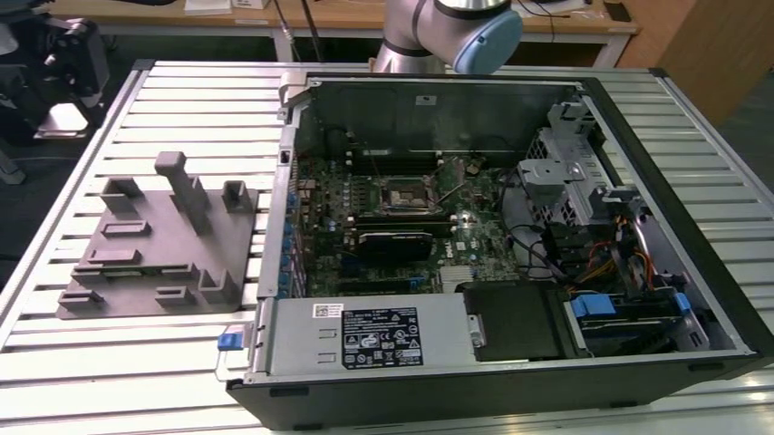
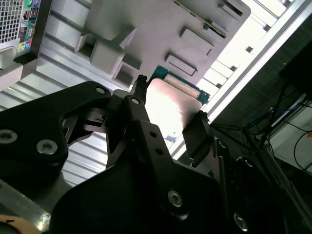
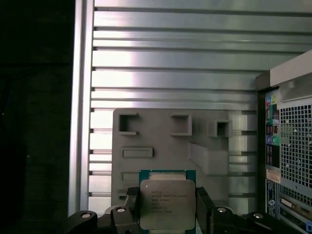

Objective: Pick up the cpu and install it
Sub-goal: 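Pick up the cpu and move it towards the insertion slot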

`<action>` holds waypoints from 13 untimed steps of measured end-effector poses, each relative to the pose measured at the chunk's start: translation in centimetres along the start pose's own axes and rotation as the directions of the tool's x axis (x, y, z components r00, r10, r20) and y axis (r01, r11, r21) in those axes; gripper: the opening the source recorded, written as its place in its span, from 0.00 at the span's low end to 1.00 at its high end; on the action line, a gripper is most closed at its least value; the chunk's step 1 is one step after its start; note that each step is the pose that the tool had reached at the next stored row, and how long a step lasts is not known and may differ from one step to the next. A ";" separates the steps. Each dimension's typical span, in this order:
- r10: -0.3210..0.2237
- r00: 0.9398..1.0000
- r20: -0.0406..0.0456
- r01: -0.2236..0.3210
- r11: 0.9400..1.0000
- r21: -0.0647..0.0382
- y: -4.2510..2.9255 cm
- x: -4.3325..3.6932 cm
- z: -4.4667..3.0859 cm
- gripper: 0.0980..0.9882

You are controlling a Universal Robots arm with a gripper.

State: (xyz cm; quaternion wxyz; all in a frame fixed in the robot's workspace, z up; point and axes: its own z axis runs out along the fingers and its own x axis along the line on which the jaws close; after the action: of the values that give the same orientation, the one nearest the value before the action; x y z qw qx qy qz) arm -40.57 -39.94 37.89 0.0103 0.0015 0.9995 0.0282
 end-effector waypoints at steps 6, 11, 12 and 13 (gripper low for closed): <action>0.000 1.000 0.000 0.000 1.000 0.000 0.07 -0.29 0.01 0.50; 0.000 1.000 0.000 0.000 1.000 0.000 0.12 -0.55 0.02 0.50; 0.000 1.000 0.000 0.000 1.000 0.000 0.13 -0.60 0.02 0.50; 0.000 1.000 0.000 0.000 1.000 0.000 0.14 -0.65 0.02 0.50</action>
State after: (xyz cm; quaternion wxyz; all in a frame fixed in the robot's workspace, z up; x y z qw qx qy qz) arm -39.92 -39.80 37.89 0.0103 0.0015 0.9995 0.0282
